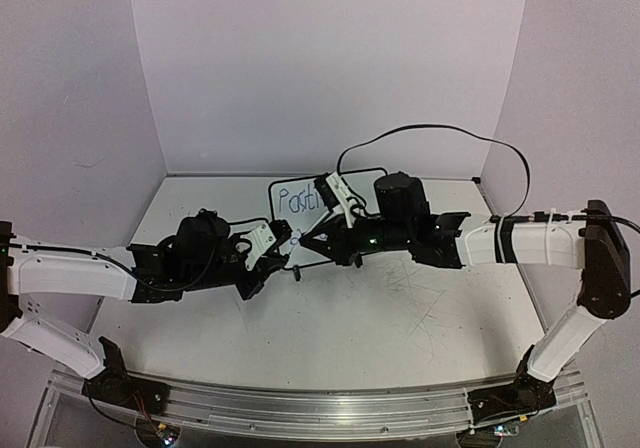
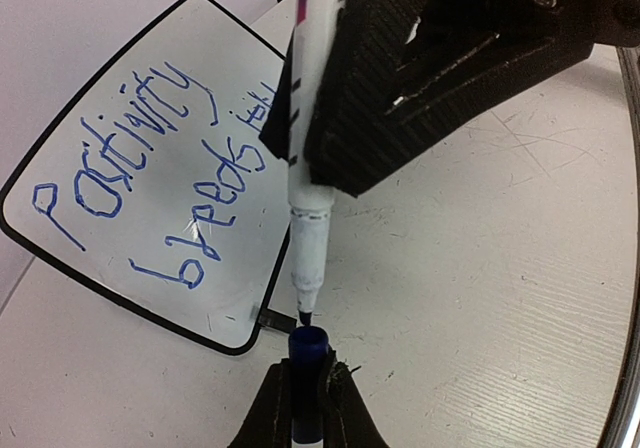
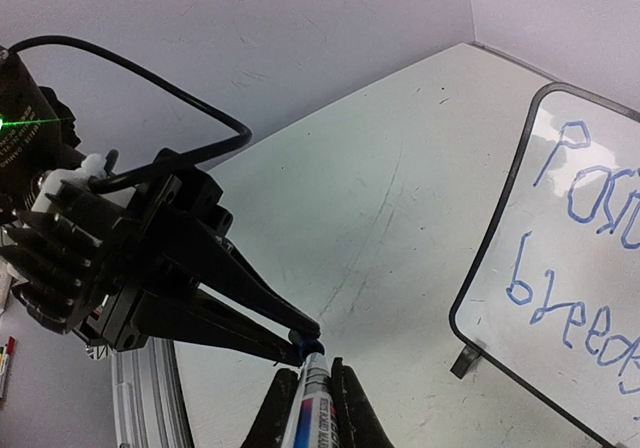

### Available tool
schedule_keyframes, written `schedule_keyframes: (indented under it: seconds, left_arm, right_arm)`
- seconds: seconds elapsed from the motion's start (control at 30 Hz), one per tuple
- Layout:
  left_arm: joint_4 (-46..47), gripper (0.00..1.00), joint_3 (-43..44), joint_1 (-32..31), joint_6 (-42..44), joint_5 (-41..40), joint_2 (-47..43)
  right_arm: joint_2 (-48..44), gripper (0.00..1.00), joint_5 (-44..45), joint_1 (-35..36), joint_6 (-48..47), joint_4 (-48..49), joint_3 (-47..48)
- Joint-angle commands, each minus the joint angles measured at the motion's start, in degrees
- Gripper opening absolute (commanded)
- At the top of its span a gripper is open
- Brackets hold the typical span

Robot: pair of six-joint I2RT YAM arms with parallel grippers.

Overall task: Write a sentence on the whiteboard
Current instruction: Insert the pen cap into the whiteboard marker.

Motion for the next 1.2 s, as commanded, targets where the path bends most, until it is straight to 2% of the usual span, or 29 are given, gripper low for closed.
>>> schedule_keyframes:
  seconds: [0.0, 0.93, 1.07, 1.17]
  left_arm:
    - [1.5, 0.01, 0.99, -0.25, 0.17, 0.73, -0.27]
    - [1.78, 0.0, 3.28, -0.29, -2.9, -1.02, -2.84]
    - [1.97, 0.0, 5.38, -1.55, -4.37, -6.98, -2.06]
    - [1.84, 0.0, 7.61, -4.64, -1.71, -12.8, 0.04]
  right_arm:
    - [0.9, 0.0, -1.1, 0.36, 0.71, 1.73, 2.79]
    - [7.47, 0.0, -1.76, 1.97, 4.68, 3.37, 3.72]
    - [7.99, 0.0, -1.26, 1.94, 7.71, 3.09, 4.48]
    - [9.02, 0.0, -1.57, 2.09, 10.66, 2.02, 5.9]
